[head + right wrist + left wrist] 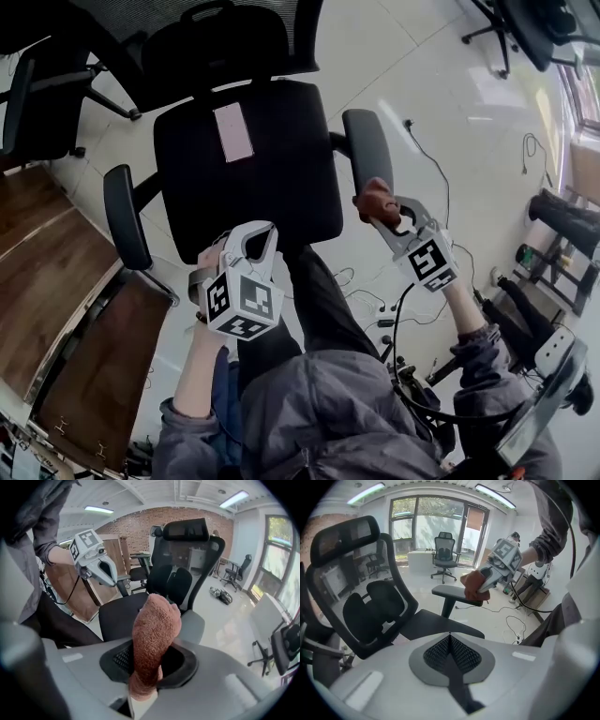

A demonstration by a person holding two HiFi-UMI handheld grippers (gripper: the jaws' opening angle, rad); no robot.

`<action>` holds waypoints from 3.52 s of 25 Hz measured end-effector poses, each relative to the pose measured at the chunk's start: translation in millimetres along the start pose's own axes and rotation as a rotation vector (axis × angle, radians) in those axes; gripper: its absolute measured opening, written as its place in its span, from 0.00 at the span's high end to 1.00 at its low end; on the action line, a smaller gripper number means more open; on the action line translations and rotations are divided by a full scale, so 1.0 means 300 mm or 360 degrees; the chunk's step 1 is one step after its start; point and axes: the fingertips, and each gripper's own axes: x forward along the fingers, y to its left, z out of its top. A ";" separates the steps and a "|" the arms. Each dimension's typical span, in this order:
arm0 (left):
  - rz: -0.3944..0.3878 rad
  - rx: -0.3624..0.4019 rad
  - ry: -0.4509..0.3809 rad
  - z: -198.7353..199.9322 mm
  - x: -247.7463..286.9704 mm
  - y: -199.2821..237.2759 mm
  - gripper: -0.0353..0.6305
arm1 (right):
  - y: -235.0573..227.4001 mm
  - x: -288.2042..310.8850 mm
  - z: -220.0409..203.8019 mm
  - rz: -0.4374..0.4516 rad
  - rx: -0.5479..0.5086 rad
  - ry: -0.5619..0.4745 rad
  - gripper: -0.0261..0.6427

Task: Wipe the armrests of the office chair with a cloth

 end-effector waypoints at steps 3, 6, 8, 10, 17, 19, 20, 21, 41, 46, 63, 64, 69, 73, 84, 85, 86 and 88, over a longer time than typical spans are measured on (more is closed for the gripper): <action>-0.0001 -0.0002 0.0006 0.003 0.002 0.008 0.92 | -0.161 0.069 0.082 -0.0066 -0.0089 -0.0042 0.83; 0.0009 -0.0013 0.0015 0.005 -0.001 0.020 0.92 | -0.329 0.136 0.172 -0.0129 -0.0138 -0.0079 0.83; 0.0013 -0.0025 0.0018 0.003 -0.003 0.029 0.92 | -0.425 0.165 0.224 -0.0167 -0.0126 -0.0103 0.83; 0.0018 -0.0036 0.0025 -0.003 -0.005 0.040 0.92 | -0.492 0.187 0.264 -0.0195 -0.0115 -0.0118 0.83; 0.0020 -0.0040 0.0043 -0.011 0.004 0.057 0.92 | -0.422 0.175 0.240 -0.0162 -0.0107 -0.0128 0.83; 0.0010 -0.0030 0.0048 -0.013 0.007 0.052 0.92 | -0.326 0.144 0.196 -0.0121 -0.0083 -0.0123 0.83; 0.0006 -0.0023 0.0050 -0.012 0.008 0.049 0.92 | -0.273 0.126 0.171 -0.0097 -0.0076 -0.0116 0.83; -0.0001 -0.0015 0.0053 -0.010 0.012 0.045 0.92 | -0.218 0.108 0.144 -0.0073 -0.0068 -0.0106 0.83; -0.0078 0.0116 0.0093 0.088 0.075 0.006 0.92 | -0.360 0.140 0.123 -0.0113 -0.0109 -0.0128 0.83; -0.0042 0.0067 0.0110 0.074 0.073 0.055 0.92 | -0.465 0.176 0.185 -0.0142 -0.0109 -0.0145 0.83; -0.0125 0.0105 0.0158 0.124 0.165 0.063 0.92 | -0.299 0.008 -0.145 -0.0135 0.0390 -0.0120 0.83; -0.0129 0.0108 0.0162 0.129 0.169 0.064 0.92 | -0.340 0.027 -0.158 -0.0136 0.0434 -0.0131 0.83; -0.0144 0.0113 0.0192 0.141 0.189 0.062 0.92 | -0.487 0.176 -0.204 -0.0034 0.0607 -0.0209 0.83; -0.0144 0.0098 0.0214 0.127 0.198 0.066 0.92 | -0.526 0.337 -0.261 0.0075 0.0747 -0.0208 0.83; -0.0105 -0.0029 0.0239 0.087 0.246 0.085 0.92 | -0.520 0.744 -0.443 0.0120 0.0809 0.0050 0.83; -0.0107 -0.0032 0.0241 0.083 0.252 0.085 0.92 | -0.515 0.756 -0.438 0.0135 0.0833 0.0052 0.83; -0.0108 -0.0033 0.0245 0.078 0.256 0.083 0.92 | -0.510 0.760 -0.426 0.0158 0.0854 0.0042 0.83; -0.0112 -0.0038 0.0249 0.074 0.256 0.076 0.92 | -0.508 0.739 -0.394 0.0193 0.0867 -0.0010 0.83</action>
